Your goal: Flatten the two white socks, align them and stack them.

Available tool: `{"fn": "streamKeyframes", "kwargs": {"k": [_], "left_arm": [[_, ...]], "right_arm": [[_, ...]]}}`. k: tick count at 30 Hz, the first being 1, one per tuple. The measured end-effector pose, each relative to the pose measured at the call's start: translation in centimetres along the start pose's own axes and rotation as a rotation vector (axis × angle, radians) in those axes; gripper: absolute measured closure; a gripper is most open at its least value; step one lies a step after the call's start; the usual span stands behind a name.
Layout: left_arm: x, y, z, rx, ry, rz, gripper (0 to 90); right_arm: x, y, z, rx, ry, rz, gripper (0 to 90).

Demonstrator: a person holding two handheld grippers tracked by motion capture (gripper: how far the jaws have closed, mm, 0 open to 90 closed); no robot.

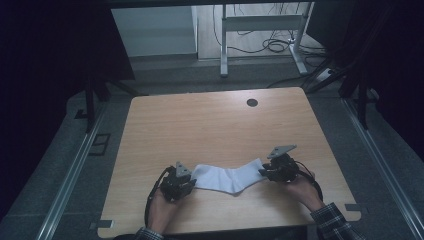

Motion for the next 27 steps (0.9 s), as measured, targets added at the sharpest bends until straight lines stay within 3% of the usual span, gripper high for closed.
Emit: {"fn": "streamKeyframes", "kwargs": {"k": [3,6,13,17,21,24,27], "left_arm": [[-0.7,-0.6,0.3,-0.009,-0.025,-0.036,55.8],[-0.7,-1.2,0.8,-0.037,-0.026,-0.061,50.5],[0.9,-0.8,1.7,-0.091,-0.032,-0.033,46.7],[1.3,-0.3,1.9,-0.109,-0.015,-0.026,46.8],[1.8,-0.1,1.8,-0.097,-0.005,-0.008,47.6],[2.1,-0.1,1.7,-0.100,0.022,-0.019,54.4],[2.2,-0.2,1.5,-0.100,0.053,-0.033,64.0]], "right_arm": [[-0.8,-0.6,-0.2,0.009,0.008,-0.045,59.9],[-1.3,-1.2,-0.5,0.020,0.016,-0.077,56.8],[0.1,-1.3,-0.4,0.014,0.027,-0.064,52.0],[1.0,-0.8,-0.6,0.028,0.035,-0.032,51.1],[1.5,-0.3,-0.8,0.040,0.029,-0.014,50.8],[1.6,-0.2,-0.9,0.045,0.015,-0.014,54.2],[1.7,0.0,-0.8,0.077,-0.033,-0.022,63.6]]}}
Point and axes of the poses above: each handheld gripper's, and its own axes: x roughly forward along the jaws, y roughly out of its underside, z roughly to its left, the point moved 6 cm from there along x, roughly forward along the jaws, and after that the axes turned 1 degree about x, right-handed, at the moved point
